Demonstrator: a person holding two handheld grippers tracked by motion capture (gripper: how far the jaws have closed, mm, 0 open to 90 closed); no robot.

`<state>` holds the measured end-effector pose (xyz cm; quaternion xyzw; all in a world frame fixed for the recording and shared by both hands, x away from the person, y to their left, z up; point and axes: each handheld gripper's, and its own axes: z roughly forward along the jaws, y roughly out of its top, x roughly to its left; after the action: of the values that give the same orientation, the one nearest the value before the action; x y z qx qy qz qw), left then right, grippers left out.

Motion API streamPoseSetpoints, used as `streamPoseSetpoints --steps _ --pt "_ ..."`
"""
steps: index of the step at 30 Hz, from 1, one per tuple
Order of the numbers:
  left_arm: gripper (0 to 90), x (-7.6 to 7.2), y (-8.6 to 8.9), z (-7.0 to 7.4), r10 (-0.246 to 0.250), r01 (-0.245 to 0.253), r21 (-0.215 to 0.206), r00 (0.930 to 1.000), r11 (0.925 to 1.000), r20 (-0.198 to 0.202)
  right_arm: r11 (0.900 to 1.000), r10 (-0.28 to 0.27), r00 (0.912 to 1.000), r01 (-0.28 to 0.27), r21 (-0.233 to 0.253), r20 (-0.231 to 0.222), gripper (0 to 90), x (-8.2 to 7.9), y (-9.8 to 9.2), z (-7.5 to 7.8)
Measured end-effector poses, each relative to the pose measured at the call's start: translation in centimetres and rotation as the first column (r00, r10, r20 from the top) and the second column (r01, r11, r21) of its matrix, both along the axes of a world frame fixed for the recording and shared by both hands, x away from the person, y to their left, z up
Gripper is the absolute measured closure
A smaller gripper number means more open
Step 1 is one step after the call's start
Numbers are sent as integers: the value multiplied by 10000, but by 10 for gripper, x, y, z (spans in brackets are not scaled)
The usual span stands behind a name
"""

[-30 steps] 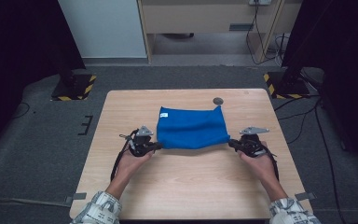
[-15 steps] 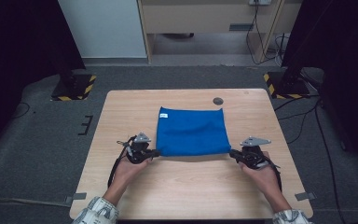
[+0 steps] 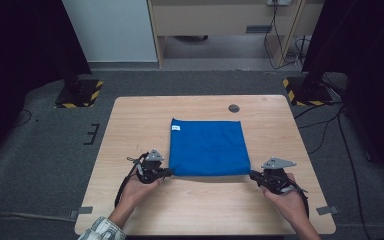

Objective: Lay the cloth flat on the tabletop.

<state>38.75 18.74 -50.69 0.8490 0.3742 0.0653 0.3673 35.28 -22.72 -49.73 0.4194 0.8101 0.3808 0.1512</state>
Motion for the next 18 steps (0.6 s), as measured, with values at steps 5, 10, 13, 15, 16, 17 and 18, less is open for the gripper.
streamPoseSetpoints --steps 5,10,13,15,16,17,18 --pt "878 -3 6 1 10 -10 1 10000 10000 -98 9998 184 9998 -184 -98 -23 861 -8 6 1" --pt "878 -10 9 2 -87 86 -39 9993 10000 -359 9996 287 9996 -288 -52 -74 860 -15 8 3" --pt "873 -15 10 3 -225 223 -30 9983 9997 -535 9996 292 9995 -292 -42 -128 858 -18 8 3" --pt "847 -19 11 4 -207 204 -55 9978 9998 -637 9995 315 9993 -317 -58 -190 823 -19 8 3" --pt "795 -20 13 5 -134 130 -64 9981 9999 -610 9993 372 9990 -373 -39 -259 773 -20 8 3" --pt "731 -22 15 6 -27 21 -127 9988 9999 -497 9992 384 9990 -386 -65 -234 717 -21 8 4" --pt "699 -22 18 8 73 -82 -226 9992 9997 -381 9996 285 9995 -286 -68 -138 650 -22 7 5"
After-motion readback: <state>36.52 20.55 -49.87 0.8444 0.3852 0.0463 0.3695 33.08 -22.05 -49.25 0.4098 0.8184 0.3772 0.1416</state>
